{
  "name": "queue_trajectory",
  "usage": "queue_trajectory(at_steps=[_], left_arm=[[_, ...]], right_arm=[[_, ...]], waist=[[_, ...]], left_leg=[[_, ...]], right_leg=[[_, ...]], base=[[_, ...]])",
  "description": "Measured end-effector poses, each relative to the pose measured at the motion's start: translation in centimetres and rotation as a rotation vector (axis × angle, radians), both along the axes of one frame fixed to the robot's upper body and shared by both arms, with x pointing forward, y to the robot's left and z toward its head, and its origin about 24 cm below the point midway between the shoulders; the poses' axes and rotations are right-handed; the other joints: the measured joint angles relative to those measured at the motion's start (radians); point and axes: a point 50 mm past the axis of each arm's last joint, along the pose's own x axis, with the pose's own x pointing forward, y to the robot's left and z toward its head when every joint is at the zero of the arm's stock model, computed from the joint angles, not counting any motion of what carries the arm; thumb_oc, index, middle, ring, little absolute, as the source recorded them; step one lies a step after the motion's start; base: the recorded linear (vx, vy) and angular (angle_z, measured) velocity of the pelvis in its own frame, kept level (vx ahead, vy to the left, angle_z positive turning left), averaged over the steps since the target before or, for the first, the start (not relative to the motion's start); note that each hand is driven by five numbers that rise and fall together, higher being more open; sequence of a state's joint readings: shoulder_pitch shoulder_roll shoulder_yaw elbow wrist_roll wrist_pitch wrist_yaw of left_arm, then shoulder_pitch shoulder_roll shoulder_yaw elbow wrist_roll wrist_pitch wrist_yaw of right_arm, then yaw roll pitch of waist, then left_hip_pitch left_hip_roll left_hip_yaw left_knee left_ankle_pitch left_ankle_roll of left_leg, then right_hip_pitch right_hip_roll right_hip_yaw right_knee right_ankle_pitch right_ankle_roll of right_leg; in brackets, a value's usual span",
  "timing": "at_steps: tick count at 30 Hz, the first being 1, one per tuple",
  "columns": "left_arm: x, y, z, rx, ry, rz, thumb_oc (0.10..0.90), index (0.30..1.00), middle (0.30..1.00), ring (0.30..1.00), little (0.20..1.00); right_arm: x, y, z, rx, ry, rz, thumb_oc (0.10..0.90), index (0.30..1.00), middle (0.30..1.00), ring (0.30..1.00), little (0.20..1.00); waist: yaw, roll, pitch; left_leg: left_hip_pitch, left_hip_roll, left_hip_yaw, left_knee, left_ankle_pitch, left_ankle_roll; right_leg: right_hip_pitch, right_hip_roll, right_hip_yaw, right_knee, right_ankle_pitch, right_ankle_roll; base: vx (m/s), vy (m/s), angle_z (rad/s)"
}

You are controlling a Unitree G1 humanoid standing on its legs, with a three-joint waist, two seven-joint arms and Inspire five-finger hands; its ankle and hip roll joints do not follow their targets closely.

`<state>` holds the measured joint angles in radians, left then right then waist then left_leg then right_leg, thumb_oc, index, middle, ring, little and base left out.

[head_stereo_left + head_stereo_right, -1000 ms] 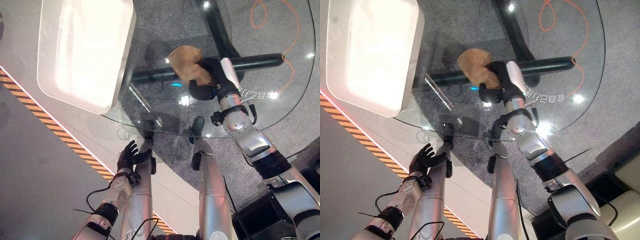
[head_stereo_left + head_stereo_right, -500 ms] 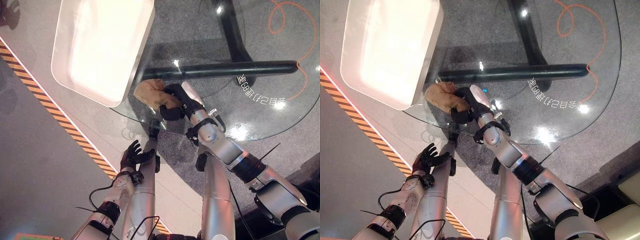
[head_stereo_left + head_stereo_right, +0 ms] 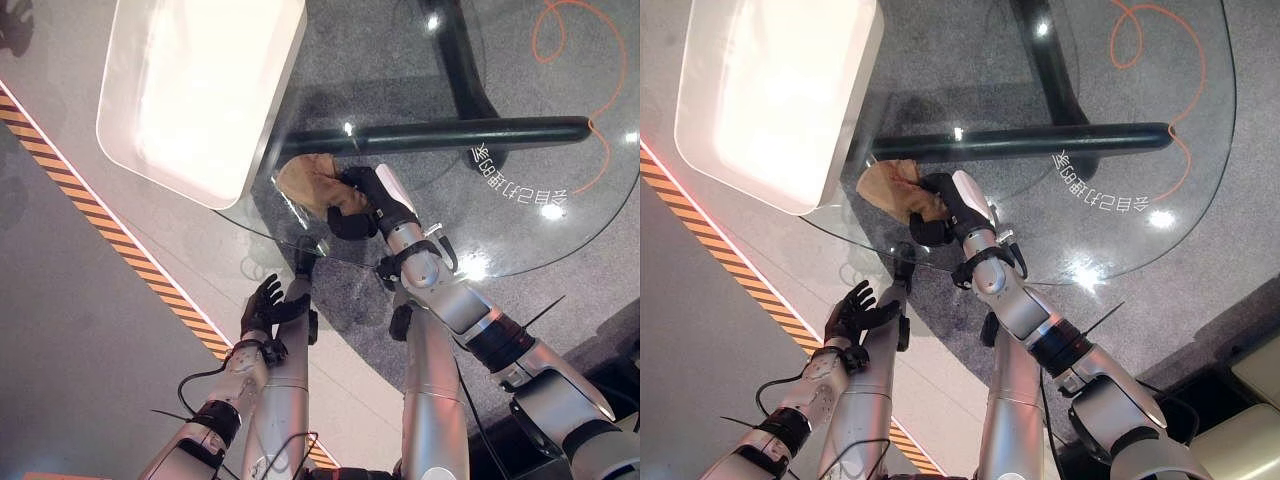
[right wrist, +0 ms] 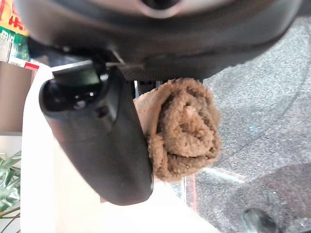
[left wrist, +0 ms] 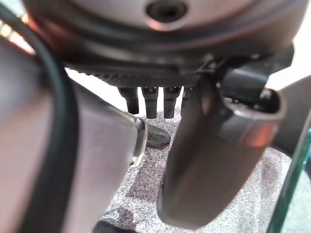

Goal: Wipe the table with a cloth and put it in the basket.

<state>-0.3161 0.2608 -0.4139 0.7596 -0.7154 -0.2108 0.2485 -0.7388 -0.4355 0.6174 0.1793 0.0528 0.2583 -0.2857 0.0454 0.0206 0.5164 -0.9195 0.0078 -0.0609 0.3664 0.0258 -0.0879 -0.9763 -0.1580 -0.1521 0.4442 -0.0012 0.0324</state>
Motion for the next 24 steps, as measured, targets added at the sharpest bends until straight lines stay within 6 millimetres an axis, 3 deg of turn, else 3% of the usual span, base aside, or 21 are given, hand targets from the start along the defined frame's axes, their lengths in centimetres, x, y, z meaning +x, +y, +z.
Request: queue_trajectory(at_steps=[8, 18, 24], left_arm=[[-0.5, -0.1, 0.1, -0.108, -0.036, 0.022, 0.8, 0.9, 0.9, 0.9, 0.9], [-3.4, 0.8, -1.1, -0.359, -0.055, 0.049, 0.8, 0.9, 0.9, 0.9, 0.9], [-4.1, 0.8, -0.8, -0.554, -0.113, 0.008, 0.8, 0.9, 0.9, 0.9, 0.9]], right_arm=[[-0.3, -1.6, -1.7, 0.04, 0.059, -0.057, 0.1, 0.3, 0.3, 0.3, 0.2], [-2.2, -6.6, -5.8, 0.091, 0.178, -0.203, 0.1, 0.3, 0.3, 0.3, 0.2], [-3.2, -7.1, -6.4, 0.125, 0.184, -0.201, 0.1, 0.3, 0.3, 0.3, 0.2]], waist=[[0.004, -0.015, 0.009], [-0.002, -0.026, 0.014], [-0.006, -0.032, 0.017]], left_leg=[[0.075, -0.001, 0.002, -0.02, 0.002, 0.003], [0.203, 0.002, 0.005, -0.072, 0.006, 0.009], [0.252, 0.004, 0.004, -0.093, 0.008, 0.011]], right_leg=[[0.072, 0.0, 0.001, -0.015, 0.005, 0.0], [0.195, 0.003, -0.003, -0.056, -0.004, 0.013], [0.244, 0.004, -0.008, -0.071, -0.006, 0.016]], base=[[-0.05, -0.036, 0.0], [-0.04, -0.055, 0.0], [-0.01, -0.045, 0.01]])
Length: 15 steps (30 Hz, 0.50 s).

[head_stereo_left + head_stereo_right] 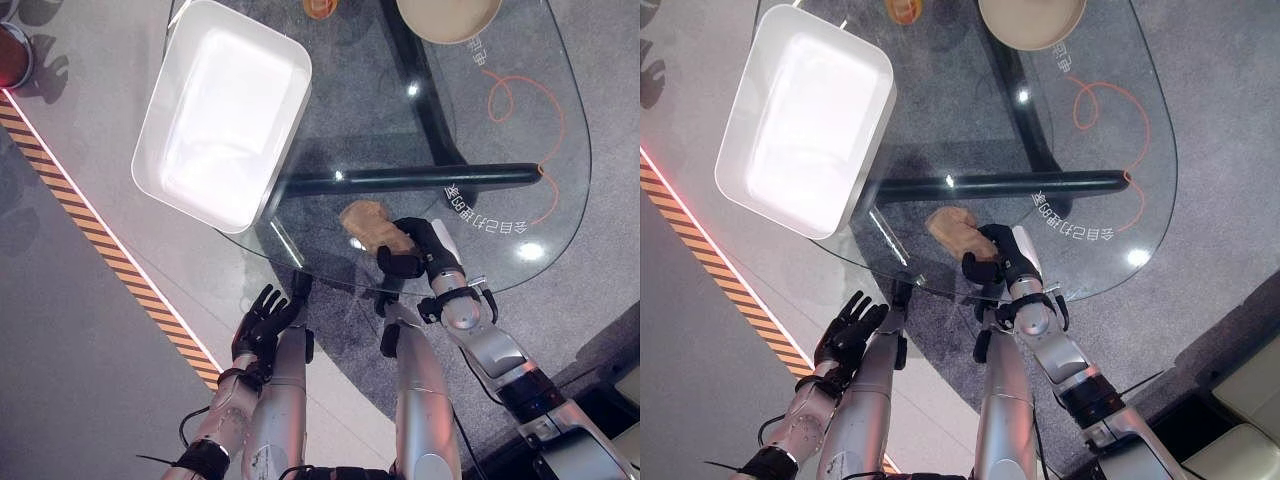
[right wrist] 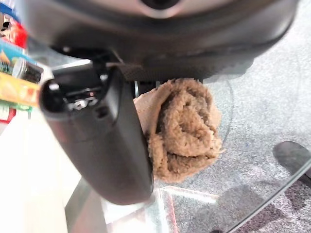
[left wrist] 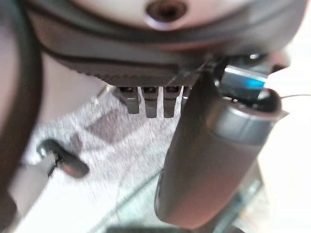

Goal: Wipe the table with a cloth and put it in the basket.

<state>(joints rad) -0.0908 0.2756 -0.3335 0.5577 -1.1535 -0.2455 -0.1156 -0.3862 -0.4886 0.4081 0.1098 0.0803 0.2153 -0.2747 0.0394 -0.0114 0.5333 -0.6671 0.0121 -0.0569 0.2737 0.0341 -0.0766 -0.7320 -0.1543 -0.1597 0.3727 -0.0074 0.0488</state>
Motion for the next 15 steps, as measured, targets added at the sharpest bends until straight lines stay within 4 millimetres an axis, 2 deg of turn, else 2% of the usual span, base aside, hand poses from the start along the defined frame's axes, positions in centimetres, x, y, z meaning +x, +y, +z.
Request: queue_trajectory(at_steps=[10, 15], left_arm=[[-1.8, -1.0, 0.2, -0.431, -0.139, -0.115, 0.8, 0.9, 0.9, 0.9, 0.9], [-2.3, -2.3, 1.4, -0.573, -0.248, -0.248, 0.8, 0.9, 0.9, 0.9, 0.9]], right_arm=[[-1.0, -1.0, 0.5, 0.077, -0.063, -0.009, 0.1, 0.3, 0.3, 0.3, 0.2], [-1.3, -1.4, 0.5, 0.085, -0.074, -0.02, 0.1, 0.3, 0.3, 0.3, 0.2]], waist=[[0.01, -0.002, 0.001], [0.007, -0.004, 0.002]], left_leg=[[0.069, 0.0, -0.002, -0.021, 0.002, 0.003], [0.091, 0.0, -0.001, -0.026, 0.002, 0.004]], right_leg=[[0.069, -0.001, -0.005, -0.017, -0.005, 0.006], [0.09, -0.002, -0.005, -0.021, -0.006, 0.007]], base=[[0.0, -0.015, 0.01], [0.0, 0.0, 0.0]])
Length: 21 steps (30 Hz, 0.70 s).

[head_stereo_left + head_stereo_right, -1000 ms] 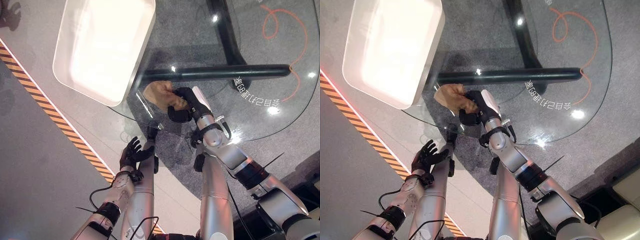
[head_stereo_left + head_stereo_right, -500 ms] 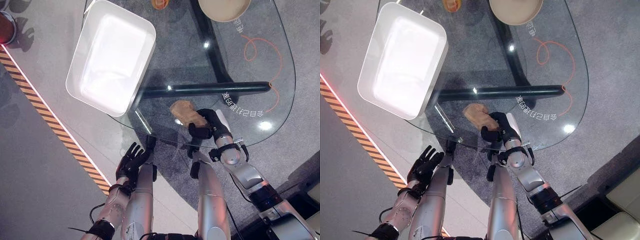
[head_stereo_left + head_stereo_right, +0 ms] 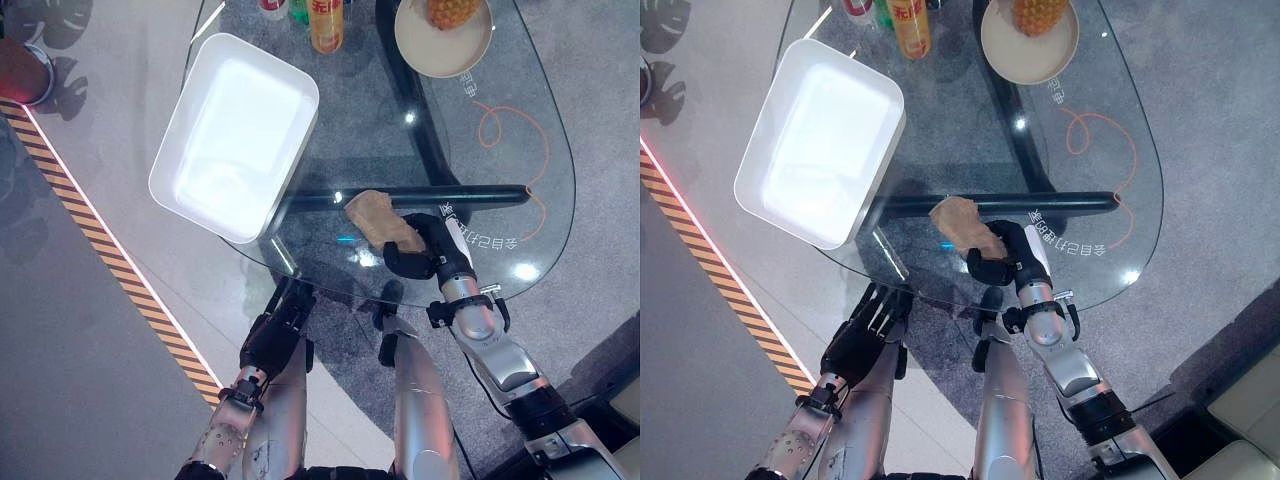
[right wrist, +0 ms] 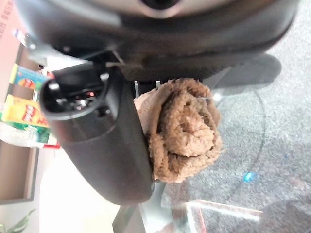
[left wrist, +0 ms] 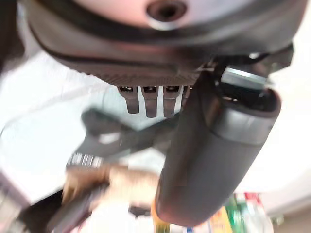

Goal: Wipe the table with a cloth and put it in the basket.

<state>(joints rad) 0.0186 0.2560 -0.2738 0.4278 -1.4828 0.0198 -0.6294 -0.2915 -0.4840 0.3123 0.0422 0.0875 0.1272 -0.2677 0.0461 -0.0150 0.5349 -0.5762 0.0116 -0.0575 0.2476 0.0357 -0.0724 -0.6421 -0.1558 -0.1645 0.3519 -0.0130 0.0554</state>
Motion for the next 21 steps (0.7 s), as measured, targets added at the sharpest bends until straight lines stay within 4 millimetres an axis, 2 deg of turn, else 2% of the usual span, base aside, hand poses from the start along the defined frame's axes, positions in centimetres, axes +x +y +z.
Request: queue_trajectory(at_steps=[9, 18, 21], left_arm=[[0.2, -1.7, 1.7, -0.091, -0.13, -0.112, 0.8, 0.9, 0.9, 0.9, 0.9], [3.0, -2.5, 5.5, -0.166, -0.278, -0.113, 0.8, 0.9, 0.9, 0.9, 0.9], [3.1, -2.5, 5.6, -0.171, -0.275, -0.105, 0.8, 0.9, 0.9, 0.9, 0.9]], right_arm=[[-0.5, 0.8, 0.9, -0.016, -0.037, 0.064, 0.1, 0.3, 0.3, 0.3, 0.2], [-1.2, 2.6, 2.4, -0.092, -0.089, 0.237, 0.1, 0.3, 0.3, 0.3, 0.2], [-1.5, 3.3, 2.9, -0.109, -0.098, 0.294, 0.1, 0.3, 0.3, 0.3, 0.2]], waist=[[-0.041, -0.006, 0.003], [-0.051, -0.01, 0.005], [-0.051, -0.01, 0.006]], left_leg=[[0.0, 0.001, 0.015, 0.0, -0.007, 0.011], [-0.001, 0.002, 0.03, -0.001, -0.012, 0.017], [-0.002, 0.002, 0.036, -0.001, -0.013, 0.017]], right_leg=[[-0.001, 0.002, 0.012, -0.014, 0.006, 0.0], [-0.005, 0.007, 0.029, -0.028, 0.016, -0.001], [-0.008, 0.007, 0.034, -0.028, 0.017, 0.0]], base=[[0.0, 0.021, -0.03], [0.0, 0.005, -0.04], [0.0, 0.016, -0.04]])
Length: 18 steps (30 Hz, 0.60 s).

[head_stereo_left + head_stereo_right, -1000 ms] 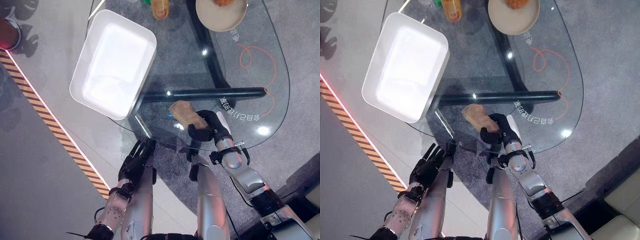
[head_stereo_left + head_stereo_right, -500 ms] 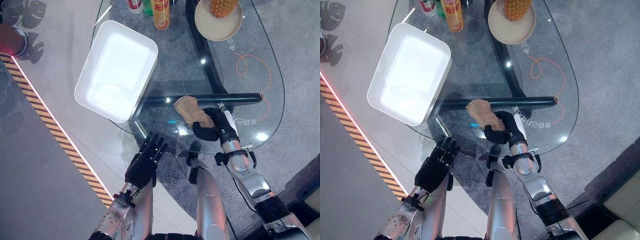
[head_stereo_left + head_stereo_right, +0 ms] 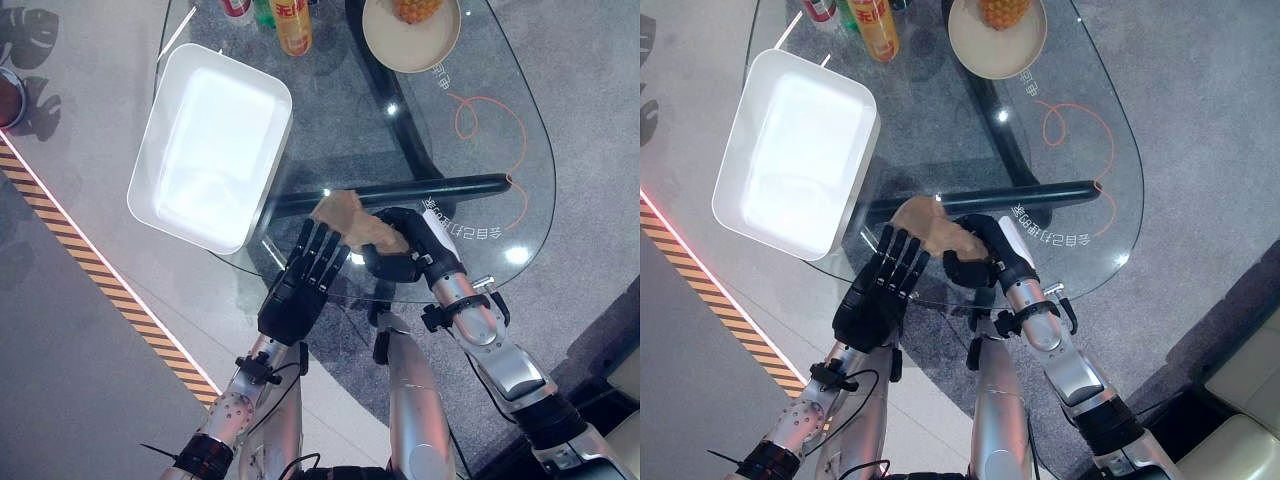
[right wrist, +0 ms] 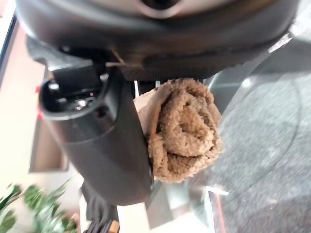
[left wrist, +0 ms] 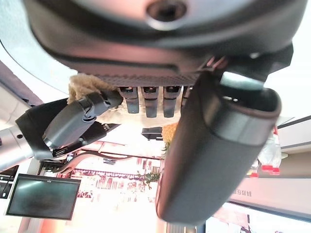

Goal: Wipe the table with a cloth and put it in the basket.

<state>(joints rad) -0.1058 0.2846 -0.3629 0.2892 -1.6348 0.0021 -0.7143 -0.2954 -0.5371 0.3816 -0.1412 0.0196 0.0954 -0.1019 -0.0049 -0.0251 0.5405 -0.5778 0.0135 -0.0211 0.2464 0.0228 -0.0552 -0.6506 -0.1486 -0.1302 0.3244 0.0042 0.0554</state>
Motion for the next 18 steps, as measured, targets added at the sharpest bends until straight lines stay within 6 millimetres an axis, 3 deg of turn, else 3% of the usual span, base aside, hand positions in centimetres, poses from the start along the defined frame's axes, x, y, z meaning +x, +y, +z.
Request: queue_trajectory(at_steps=[18], left_arm=[[0.5, 0.1, 1.0, 0.037, 0.056, 0.071, 0.8, 0.9, 0.9, 0.9, 0.9]], right_arm=[[0.3, 0.7, 0.6, -0.057, -0.031, 0.034, 0.1, 0.3, 0.3, 0.3, 0.2]], waist=[[0.0, -0.004, 0.002]], left_leg=[[-0.023, 0.0, 0.003, 0.0, 0.0, 0.0]], right_leg=[[-0.028, 0.0, 0.003, 0.004, 0.001, -0.001]], base=[[0.0, 0.0, 0.0]])
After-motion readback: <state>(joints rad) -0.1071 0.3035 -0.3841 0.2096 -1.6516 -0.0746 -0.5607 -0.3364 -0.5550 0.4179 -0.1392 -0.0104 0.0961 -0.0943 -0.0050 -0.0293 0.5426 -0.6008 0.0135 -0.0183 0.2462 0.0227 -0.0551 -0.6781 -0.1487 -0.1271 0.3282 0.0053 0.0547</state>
